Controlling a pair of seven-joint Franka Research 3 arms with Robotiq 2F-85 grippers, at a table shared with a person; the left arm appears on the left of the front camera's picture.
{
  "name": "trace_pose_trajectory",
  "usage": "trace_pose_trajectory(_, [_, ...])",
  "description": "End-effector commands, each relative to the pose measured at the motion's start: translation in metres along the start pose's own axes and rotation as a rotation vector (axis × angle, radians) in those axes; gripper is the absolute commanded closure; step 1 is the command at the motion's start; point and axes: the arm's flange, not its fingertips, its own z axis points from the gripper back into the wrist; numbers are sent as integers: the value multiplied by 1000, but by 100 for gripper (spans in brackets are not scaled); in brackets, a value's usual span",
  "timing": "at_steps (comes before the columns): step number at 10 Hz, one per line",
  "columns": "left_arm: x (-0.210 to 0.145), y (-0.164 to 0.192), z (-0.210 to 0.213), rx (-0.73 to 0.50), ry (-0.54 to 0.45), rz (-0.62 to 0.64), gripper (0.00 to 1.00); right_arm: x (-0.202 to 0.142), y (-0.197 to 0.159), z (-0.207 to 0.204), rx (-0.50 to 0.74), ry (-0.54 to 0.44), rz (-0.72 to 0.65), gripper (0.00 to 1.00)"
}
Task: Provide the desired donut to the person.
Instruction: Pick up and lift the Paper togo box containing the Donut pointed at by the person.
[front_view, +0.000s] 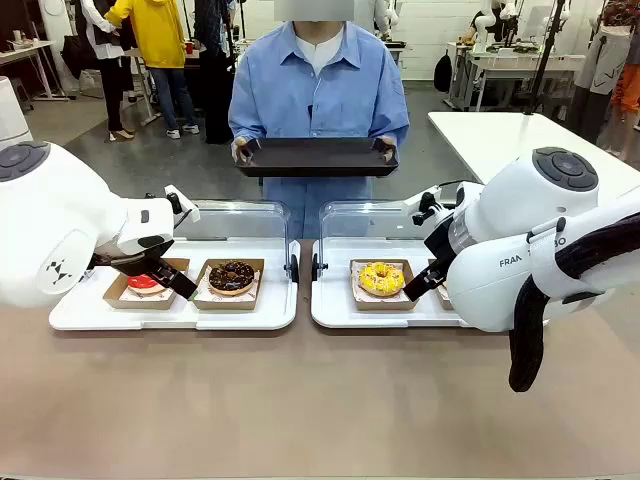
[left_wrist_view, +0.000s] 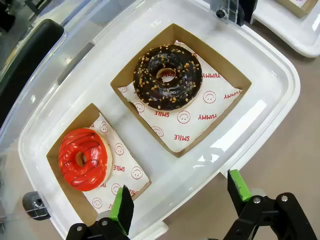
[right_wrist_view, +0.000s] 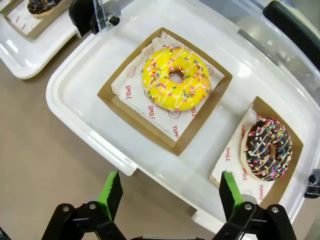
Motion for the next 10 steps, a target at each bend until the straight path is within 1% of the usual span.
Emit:
trace_pose_trajectory(1, [0,0,0,0,0,0,0,0,0,0,0,0,0,0])
trace_pose_trajectory(10, [0,0,0,0,0,0,0,0,0,0,0,0,0,0])
